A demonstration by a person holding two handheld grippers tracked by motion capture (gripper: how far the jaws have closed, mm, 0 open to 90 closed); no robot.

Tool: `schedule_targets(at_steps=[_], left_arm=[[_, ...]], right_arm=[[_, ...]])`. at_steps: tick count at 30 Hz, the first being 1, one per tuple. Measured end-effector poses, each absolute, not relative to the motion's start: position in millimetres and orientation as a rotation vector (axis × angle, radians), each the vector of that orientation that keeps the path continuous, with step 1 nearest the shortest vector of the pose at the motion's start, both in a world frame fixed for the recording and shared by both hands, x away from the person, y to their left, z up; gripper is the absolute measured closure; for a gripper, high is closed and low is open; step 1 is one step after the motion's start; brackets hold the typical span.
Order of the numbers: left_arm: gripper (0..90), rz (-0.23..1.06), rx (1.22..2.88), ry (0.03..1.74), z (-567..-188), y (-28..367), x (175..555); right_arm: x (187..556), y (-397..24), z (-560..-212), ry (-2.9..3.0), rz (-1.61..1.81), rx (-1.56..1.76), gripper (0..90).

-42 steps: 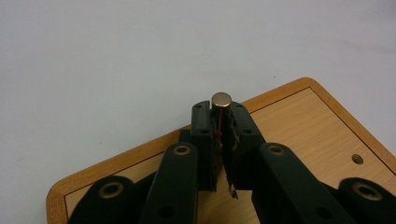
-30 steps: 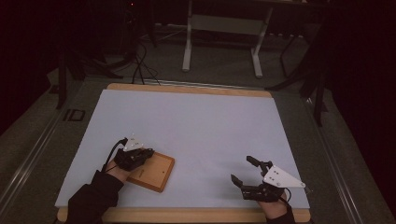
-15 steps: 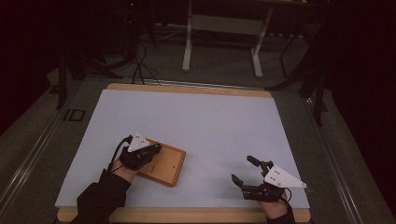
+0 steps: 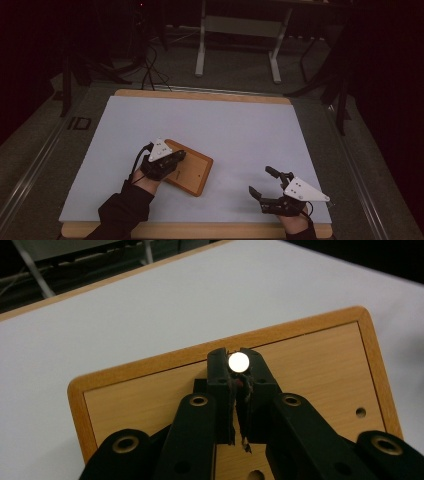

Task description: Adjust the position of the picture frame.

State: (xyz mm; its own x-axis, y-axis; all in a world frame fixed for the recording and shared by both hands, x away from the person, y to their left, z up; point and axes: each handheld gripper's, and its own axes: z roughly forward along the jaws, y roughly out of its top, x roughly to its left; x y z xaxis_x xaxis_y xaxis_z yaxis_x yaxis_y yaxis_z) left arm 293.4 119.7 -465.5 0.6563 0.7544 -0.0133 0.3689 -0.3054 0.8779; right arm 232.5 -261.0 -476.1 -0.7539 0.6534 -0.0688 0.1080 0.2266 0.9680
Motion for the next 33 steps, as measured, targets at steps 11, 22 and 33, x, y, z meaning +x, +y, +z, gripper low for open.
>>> schedule_targets(at_steps=[11,22,33], left_arm=[[85.8,0.486,1.908,0.941,-465,80,292],[85.7,0.435,1.921,0.985,-483,43,317],[85.6,0.446,1.936,1.076,-502,21,363]], right_arm=[[232,-263,-475,2.030,1.555,0.701,15.8],[231,-265,-475,2.027,1.561,0.703,15.8],[232,-266,-476,2.033,1.557,0.699,15.8]])
